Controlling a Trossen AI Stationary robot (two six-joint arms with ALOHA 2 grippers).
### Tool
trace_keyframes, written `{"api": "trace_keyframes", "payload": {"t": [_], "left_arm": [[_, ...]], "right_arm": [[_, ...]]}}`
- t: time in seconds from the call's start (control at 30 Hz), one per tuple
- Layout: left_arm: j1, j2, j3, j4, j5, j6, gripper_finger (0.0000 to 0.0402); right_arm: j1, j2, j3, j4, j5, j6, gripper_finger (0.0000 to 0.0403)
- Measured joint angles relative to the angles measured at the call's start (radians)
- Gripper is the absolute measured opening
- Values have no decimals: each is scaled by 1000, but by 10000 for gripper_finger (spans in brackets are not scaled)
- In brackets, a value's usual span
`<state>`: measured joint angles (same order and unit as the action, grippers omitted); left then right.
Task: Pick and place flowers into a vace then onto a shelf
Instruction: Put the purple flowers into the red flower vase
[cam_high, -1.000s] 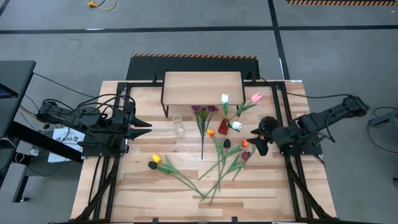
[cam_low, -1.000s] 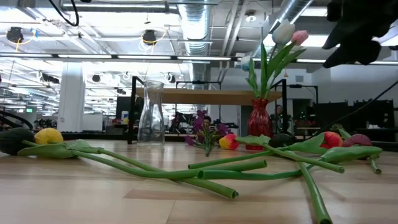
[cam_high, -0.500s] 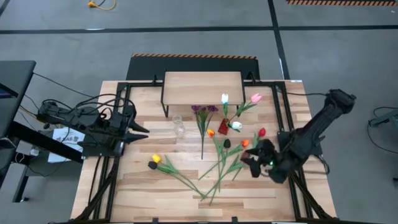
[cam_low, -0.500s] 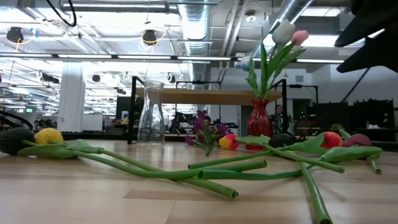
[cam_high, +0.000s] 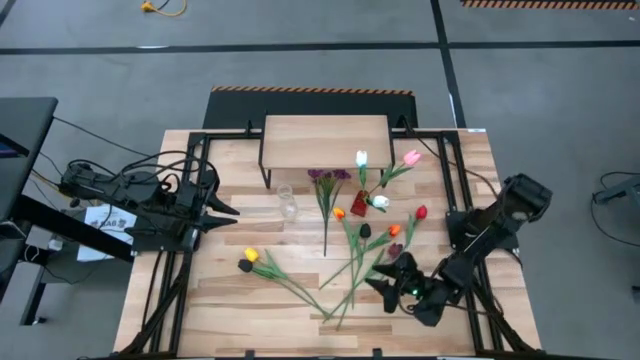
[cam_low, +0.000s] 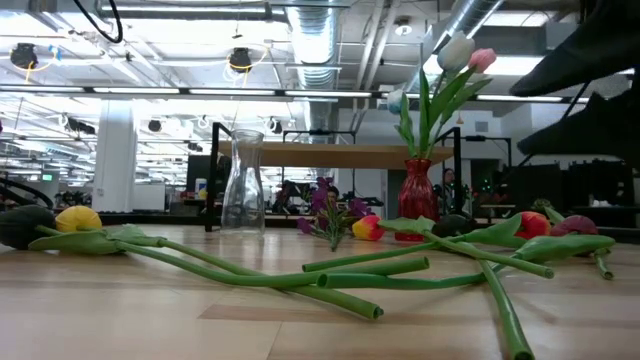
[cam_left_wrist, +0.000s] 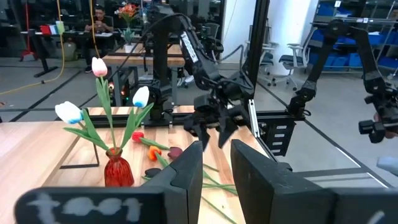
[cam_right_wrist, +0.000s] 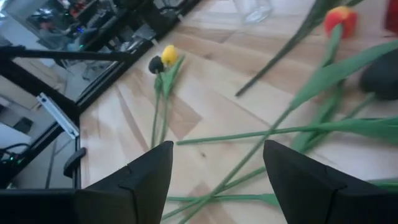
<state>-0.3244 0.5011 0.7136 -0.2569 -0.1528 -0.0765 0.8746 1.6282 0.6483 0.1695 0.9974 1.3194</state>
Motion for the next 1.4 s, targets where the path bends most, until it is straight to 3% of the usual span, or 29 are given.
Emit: {"api": "trace_keyframes", "payload": {"t": [0.17,0.3,0.5,0.67,0.9,1.4], "left_arm": [[0,7,0,-18,8,-31,73],[-1,40,-7,-18,80,-62,73],[-24,167,-17,-49,174,-34,73],[-40,287,-17,-34,165,33,73],[-40,476,-17,47,30,34,73],[-40,916,-17,507,-277,-16,73]], "right_arm": [[-13,91,0,160,31,-98,244],[-22,113,0,189,60,-148,244],[-32,105,0,191,81,-224,244],[-33,104,0,192,82,-244,244],[-33,104,0,190,80,-256,244],[-33,104,0,182,78,-310,244]]}}
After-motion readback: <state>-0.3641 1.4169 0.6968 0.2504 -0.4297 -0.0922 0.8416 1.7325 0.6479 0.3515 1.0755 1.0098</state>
